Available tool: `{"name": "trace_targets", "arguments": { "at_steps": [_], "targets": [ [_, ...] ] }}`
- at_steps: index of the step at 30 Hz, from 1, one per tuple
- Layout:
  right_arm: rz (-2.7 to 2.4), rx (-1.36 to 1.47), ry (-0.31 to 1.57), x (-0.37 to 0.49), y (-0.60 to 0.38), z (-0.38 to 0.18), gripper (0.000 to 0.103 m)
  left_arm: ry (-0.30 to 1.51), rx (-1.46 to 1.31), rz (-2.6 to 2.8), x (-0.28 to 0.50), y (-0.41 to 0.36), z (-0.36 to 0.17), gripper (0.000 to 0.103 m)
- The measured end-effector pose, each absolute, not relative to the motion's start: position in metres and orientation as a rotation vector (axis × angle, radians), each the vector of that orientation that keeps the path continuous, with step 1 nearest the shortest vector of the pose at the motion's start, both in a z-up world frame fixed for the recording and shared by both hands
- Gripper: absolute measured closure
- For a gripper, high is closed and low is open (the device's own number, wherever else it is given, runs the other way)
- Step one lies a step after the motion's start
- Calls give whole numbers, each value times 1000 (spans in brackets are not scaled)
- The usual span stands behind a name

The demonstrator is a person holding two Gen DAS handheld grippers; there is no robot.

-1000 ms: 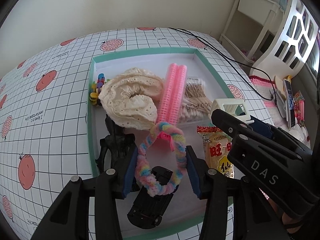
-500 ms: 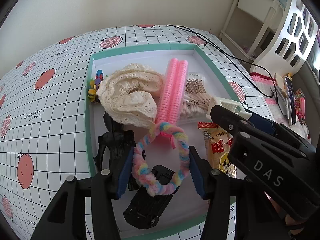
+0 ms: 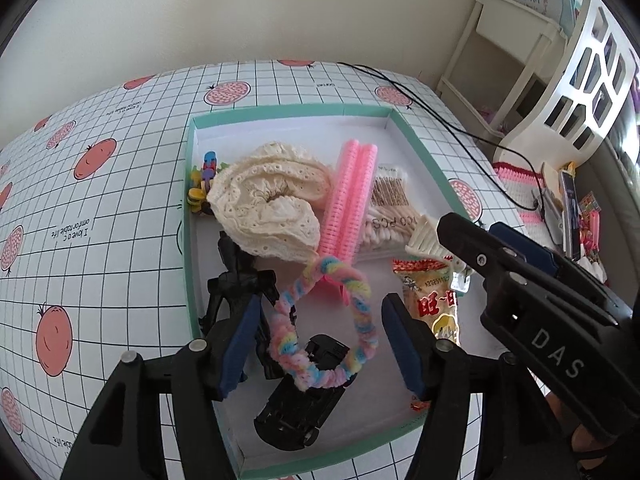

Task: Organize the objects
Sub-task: 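Open the left gripper to drop the ring while the right gripper releases the clip in the tray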

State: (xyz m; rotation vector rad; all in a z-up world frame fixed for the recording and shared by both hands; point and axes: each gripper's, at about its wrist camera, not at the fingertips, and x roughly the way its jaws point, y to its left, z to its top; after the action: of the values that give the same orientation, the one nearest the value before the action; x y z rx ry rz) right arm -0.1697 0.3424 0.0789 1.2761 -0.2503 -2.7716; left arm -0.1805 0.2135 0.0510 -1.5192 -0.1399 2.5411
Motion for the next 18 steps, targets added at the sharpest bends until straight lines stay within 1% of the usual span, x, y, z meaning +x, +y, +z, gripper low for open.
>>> {"name": "trace_targets", "arguments": {
  "at_steps": [3, 7, 12, 15, 17, 18],
  "targets": [
    [-2771, 1276, -270, -169, 344, 79, 44, -156, -1494, 2559, -179, 211, 58, 38],
    [-2767, 1282, -278, -169, 346, 78, 44, -132, -1479, 2619, -178, 207, 62, 38],
    [-2744, 1315, -232, -171, 340, 73, 44, -174, -1452, 2727, -178, 193, 68, 38],
    [-2740, 1312, -213, -171, 338, 73, 38, -180, -1421, 2813, -176, 184, 73, 38],
    [-2738, 1308, -202, -170, 337, 73, 38, -212, -1412, 2858, -176, 175, 75, 35],
    [-2738, 1309, -201, -170, 337, 72, 38, -229, -1411, 2868, -177, 172, 76, 32]
  ]
}}
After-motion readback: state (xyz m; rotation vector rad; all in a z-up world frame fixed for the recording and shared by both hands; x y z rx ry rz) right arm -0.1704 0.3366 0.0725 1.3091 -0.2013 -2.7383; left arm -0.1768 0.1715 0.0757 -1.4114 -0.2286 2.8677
